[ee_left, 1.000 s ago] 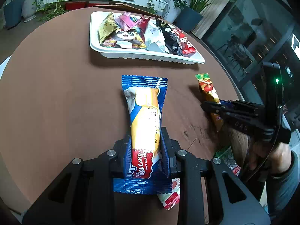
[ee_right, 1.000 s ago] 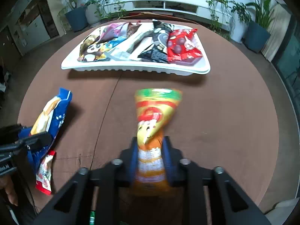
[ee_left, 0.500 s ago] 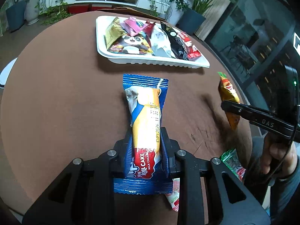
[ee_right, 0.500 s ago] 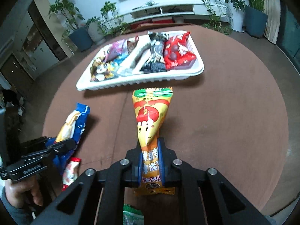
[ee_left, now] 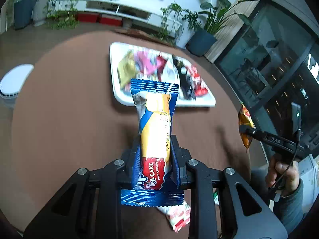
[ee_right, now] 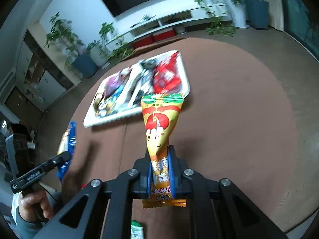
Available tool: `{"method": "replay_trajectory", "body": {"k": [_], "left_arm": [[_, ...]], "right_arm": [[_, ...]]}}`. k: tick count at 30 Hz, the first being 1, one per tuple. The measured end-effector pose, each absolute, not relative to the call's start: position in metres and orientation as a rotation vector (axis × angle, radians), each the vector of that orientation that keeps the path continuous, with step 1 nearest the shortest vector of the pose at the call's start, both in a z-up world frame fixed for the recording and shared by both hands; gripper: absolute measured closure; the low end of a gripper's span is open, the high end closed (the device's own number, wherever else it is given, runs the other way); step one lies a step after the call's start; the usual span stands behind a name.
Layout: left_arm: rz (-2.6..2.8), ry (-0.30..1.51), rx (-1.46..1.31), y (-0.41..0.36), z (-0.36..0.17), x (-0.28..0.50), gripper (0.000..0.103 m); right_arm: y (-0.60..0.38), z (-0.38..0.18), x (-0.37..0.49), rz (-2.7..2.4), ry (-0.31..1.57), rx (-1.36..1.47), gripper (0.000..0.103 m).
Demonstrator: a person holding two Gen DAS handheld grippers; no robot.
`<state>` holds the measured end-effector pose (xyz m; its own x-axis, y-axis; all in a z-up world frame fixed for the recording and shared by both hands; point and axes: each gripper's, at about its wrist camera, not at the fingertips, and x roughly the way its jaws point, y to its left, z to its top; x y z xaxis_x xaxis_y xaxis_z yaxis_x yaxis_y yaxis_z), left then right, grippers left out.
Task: Organize snacks
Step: 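Carry the Tipo packet and orange packet into the tray and release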
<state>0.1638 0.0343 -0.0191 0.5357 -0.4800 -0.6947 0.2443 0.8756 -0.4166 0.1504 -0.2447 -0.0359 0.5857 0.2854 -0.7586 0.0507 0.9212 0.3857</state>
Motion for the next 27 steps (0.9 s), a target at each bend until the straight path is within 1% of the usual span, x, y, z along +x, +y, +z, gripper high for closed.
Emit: {"method": "replay_trajectory", "body": {"k": [5, 8, 12, 15, 18, 23, 27], "left_arm": [[-0.434, 0.849, -0.277, 0.038, 0.016, 0.192, 0.079], [-0.425, 0.821, -0.263, 0.034, 0.036, 0.217, 0.079], [-0.417, 0.804, -0.238, 0.025, 0.053, 0.248, 0.079], [-0.413, 0.807, -0.232, 0.017, 0.058, 0.271, 0.079], [-0.407, 0.833, -0.221, 0.001, 0.050, 0.296, 0.079], [-0.389, 0.882, -0.209, -0.018, 0.018, 0.323, 0.079], [-0.377, 0.914, -0.213, -0.025, -0.007, 0.336, 0.079]], "right_arm": [[-0.272, -0.007, 0.170, 0.110, 0.876, 0.412, 0.089], [-0.273, 0.015, 0.188, 0.132, 0.829, 0.402, 0.089], [-0.249, 0.050, 0.219, 0.198, 0.772, 0.355, 0.089], [-0.223, 0.058, 0.251, 0.259, 0.772, 0.332, 0.089], [-0.195, 0.046, 0.284, 0.312, 0.824, 0.319, 0.089], [-0.158, 0.006, 0.324, 0.334, 0.932, 0.271, 0.089], [-0.150, -0.018, 0.341, 0.314, 0.982, 0.248, 0.089]]}}
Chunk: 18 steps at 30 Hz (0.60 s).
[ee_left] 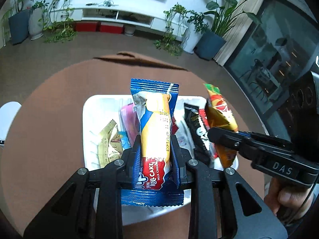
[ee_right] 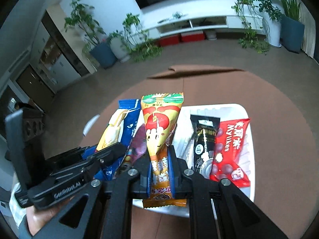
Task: Organize snacks
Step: 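Carry the Tipo packet and orange packet into the tray and release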
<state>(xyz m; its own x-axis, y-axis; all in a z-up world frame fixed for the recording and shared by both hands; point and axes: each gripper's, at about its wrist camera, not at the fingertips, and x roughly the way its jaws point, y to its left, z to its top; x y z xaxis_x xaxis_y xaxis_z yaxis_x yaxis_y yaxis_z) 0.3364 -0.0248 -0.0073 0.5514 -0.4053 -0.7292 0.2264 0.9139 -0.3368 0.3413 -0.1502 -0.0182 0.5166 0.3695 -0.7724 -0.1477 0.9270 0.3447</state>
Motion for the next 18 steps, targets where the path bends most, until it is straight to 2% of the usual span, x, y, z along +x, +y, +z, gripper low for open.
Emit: {"method": "replay_trajectory", "body": {"k": [18], "left_arm": [[-0.374, 1.002, -0.202, -0.072, -0.075, 0.389, 0.078]], "right_arm": [[-0.154, -0.065, 0.369, 0.258, 1.055, 0.229, 0.088]]}}
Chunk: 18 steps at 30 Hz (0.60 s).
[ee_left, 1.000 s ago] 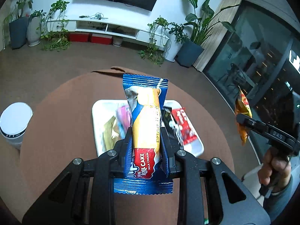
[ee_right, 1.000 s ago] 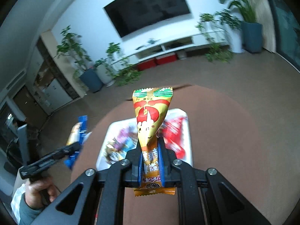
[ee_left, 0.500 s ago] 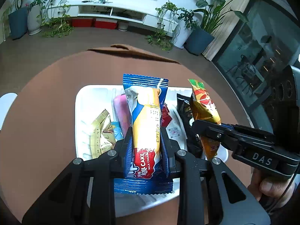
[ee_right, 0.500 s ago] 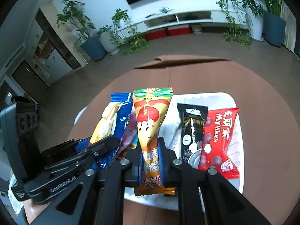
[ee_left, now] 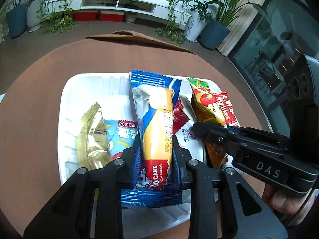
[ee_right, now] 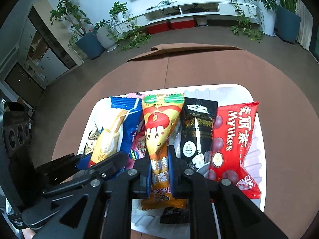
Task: Organize snacks
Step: 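Carry the Tipo packet and orange packet into the tray and release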
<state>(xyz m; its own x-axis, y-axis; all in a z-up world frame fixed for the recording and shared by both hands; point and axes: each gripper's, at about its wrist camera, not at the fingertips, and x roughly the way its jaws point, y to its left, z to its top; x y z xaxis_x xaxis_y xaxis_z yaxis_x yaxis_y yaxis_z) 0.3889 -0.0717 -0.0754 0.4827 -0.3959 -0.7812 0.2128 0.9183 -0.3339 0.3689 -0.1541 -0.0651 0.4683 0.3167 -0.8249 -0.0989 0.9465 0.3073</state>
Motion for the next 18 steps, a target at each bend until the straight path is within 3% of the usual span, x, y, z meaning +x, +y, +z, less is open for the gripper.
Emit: {"method": "replay_trajectory", "body": {"k": [18], "left_arm": [[-0.351, 0.970, -0.154, -0.087, -0.086, 0.386, 0.076]], "right_arm": [[-0.161, -0.078, 0.365, 0.281, 1.034, 0.270, 0.079]]}}
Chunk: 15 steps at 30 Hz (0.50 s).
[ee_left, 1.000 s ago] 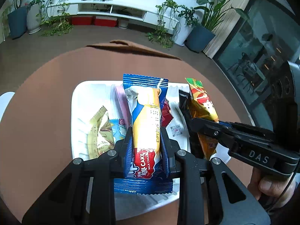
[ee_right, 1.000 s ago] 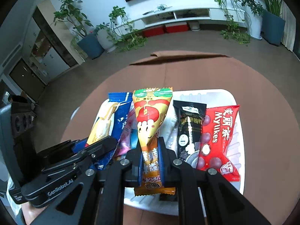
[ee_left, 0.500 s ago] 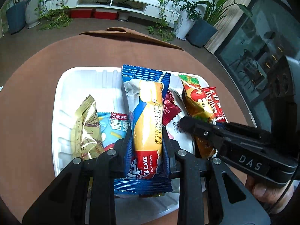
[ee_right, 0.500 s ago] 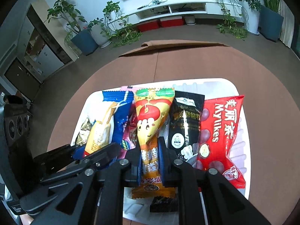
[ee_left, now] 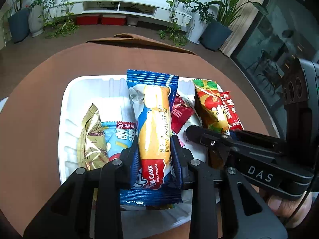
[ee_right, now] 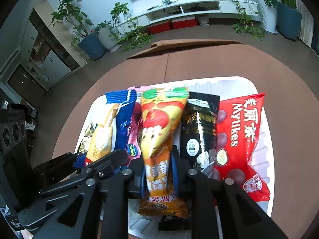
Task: Organize snacks
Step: 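Carry the Tipo packet and orange packet into the tray and release, then withdraw both tools back over the remaining snacks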
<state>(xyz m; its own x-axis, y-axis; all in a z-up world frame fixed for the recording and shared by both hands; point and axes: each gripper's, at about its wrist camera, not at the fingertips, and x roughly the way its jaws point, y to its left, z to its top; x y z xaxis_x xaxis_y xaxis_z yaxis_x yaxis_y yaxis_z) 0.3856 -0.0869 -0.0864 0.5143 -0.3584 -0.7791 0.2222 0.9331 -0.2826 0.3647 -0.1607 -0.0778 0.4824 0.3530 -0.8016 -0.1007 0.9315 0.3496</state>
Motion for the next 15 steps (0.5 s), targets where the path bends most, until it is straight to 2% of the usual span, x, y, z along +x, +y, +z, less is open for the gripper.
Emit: {"method": "replay_trajectory", "body": {"k": [4, 6, 8, 13, 15], "left_arm": [[-0.352, 0.956, -0.149, -0.088, -0.080, 0.378, 0.075], [-0.343, 0.960, -0.161, -0.085, -0.080, 0.376, 0.068], [-0.327, 0.950, -0.175, -0.077, -0.080, 0.372, 0.051], [-0.334, 0.928, -0.183, -0.070, -0.065, 0.364, 0.041], [-0.343, 0.913, -0.179, -0.071, -0.058, 0.357, 0.039]], "right_arm": [[-0.163, -0.073, 0.363, 0.278, 1.029, 0.269, 0.076], [-0.164, -0.070, 0.362, 0.270, 1.020, 0.268, 0.073], [-0.166, -0.067, 0.361, 0.265, 1.012, 0.277, 0.071], [-0.170, -0.053, 0.354, 0.268, 0.969, 0.278, 0.057], [-0.171, -0.044, 0.350, 0.266, 0.948, 0.287, 0.047]]}}
